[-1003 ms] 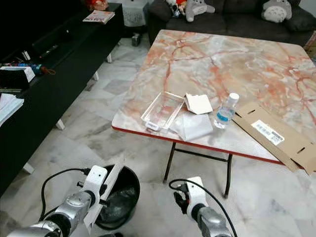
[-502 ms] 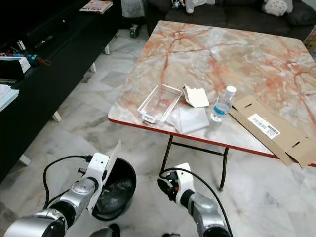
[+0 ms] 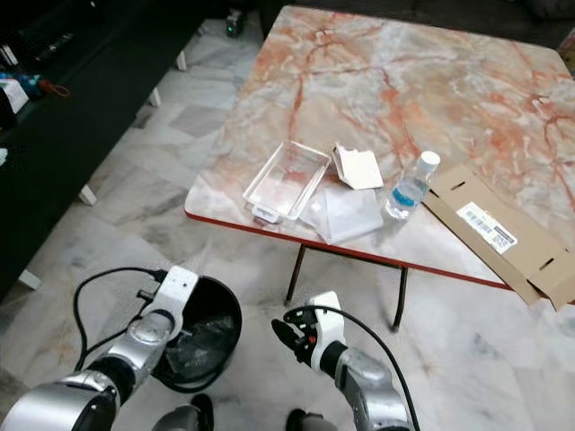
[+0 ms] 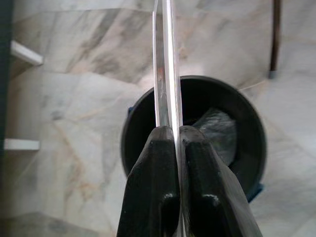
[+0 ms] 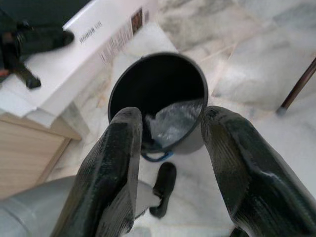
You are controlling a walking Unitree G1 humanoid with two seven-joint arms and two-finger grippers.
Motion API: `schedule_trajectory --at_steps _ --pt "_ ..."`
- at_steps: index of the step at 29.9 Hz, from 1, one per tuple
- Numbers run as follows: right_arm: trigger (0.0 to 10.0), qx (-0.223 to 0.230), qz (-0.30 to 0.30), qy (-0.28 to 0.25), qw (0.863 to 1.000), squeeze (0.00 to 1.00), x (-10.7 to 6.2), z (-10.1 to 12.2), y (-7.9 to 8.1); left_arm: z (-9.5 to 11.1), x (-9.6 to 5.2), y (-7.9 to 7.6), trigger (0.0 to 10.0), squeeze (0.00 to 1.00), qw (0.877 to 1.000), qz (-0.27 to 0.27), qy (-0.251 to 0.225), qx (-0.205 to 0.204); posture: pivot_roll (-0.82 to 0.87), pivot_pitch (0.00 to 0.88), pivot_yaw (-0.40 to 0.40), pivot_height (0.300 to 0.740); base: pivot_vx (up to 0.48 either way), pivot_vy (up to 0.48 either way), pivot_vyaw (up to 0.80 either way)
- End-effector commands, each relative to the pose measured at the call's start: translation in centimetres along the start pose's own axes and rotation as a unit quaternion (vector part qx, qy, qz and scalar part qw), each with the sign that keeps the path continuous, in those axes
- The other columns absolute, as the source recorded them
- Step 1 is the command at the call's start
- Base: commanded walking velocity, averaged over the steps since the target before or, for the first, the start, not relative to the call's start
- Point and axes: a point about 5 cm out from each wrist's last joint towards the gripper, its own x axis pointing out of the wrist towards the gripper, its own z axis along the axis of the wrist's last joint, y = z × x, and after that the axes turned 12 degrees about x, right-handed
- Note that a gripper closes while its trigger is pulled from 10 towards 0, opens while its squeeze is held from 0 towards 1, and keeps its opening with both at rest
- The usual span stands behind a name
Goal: Picking trash to rubbish bin
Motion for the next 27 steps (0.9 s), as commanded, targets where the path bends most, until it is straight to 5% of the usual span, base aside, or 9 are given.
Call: schedule_trajectory --at_steps 1,4,5,27 --pt "10.0 0.004 0.000 0.006 1.000 0.00 -0.2 -0.3 0.2 -0.1 0.0 -0.1 10.0 0.00 1.000 0.001 0.010 0.006 0.04 0.240 -0.073 0.740 0.000 0.000 0.00" --pt "10.0 0.009 0.001 0.006 1.000 0.00 -0.5 -0.4 0.5 -0.2 0.0 0.0 10.0 0.05 1.000 0.002 0.010 0.007 0.04 0.244 -0.072 0.740 0.000 0.000 0.00" --pt "10.0 0.010 0.000 0.007 1.000 0.00 -0.5 -0.5 0.5 -0.1 0.0 0.0 10.0 1.00 1.000 0.002 0.010 0.006 0.04 0.248 -0.072 0.740 0.000 0.000 0.00" --pt "10.0 0.020 -0.004 0.012 1.000 0.00 -0.9 -0.9 1.0 -0.5 0.0 0.2 10.0 1.00 1.000 0.018 0.020 0.012 0.04 0.262 -0.075 0.740 0.000 0.000 0.00"
